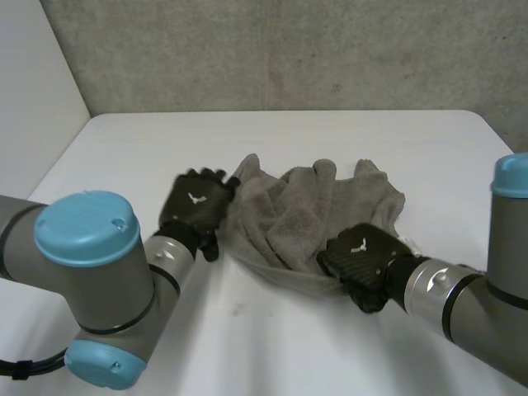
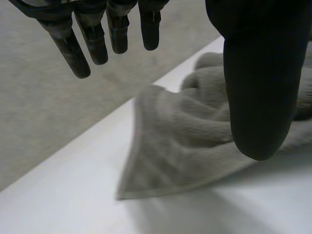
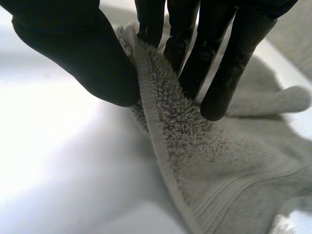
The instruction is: Fold the towel.
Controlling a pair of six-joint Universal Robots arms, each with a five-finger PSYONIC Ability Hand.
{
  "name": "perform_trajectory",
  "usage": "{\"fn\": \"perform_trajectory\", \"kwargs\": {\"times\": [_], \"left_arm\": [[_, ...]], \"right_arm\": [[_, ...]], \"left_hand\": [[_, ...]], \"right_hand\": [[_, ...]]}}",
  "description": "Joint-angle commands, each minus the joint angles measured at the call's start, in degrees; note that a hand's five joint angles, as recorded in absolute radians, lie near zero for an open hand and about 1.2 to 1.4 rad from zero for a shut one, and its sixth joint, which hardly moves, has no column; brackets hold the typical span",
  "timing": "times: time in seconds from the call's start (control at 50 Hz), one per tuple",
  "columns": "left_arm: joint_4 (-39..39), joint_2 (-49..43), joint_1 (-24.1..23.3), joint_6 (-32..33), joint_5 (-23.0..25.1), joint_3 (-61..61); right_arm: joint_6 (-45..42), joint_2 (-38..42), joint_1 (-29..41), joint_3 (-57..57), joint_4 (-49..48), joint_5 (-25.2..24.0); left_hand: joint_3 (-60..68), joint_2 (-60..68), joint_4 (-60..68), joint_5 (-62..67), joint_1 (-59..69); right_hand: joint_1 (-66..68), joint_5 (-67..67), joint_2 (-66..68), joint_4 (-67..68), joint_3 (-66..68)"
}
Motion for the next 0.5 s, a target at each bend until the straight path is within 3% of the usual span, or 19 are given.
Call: {"fn": "perform_trajectory", "kwargs": {"times": [0.02,0.18,0.3,0.34,0.5], "left_arm": [[-0.43,-3.19,-0.53,-0.25,8.09,-1.9],[-0.08,-5.74,-0.35,-0.25,8.53,-0.4],[1.24,-9.69,-0.35,-0.52,8.7,4.17],[2.03,-10.57,-0.44,-0.78,8.7,5.4],[6.08,-14.26,-0.79,-5.52,8.8,8.56]], "right_arm": [[7.68,-3.1,-0.6,-1.56,-4.79,0.15],[9.98,-6.17,-0.61,-2.53,-4.97,0.5],[11.21,-9.59,-0.6,-2.53,-4.44,0.77],[11.91,-10.65,-0.61,-2.53,-4.44,0.68],[13.76,-15.06,-2.36,-2.09,-4.44,0.15]], "left_hand": [[2.06,2.17,2.12,1.95,1.64],[2.73,2.85,2.8,2.62,2.31],[14.67,14.79,14.74,14.56,14.26],[19.55,19.67,19.62,19.44,19.14],[58.84,58.95,58.9,58.72,58.42]], "right_hand": [[23.84,13.81,12.84,11.66,12.16],[23.84,13.81,12.84,11.66,12.16],[23.84,13.81,12.84,11.66,12.16],[23.84,13.81,12.84,11.66,12.16],[23.84,13.81,12.84,11.66,12.16]]}}
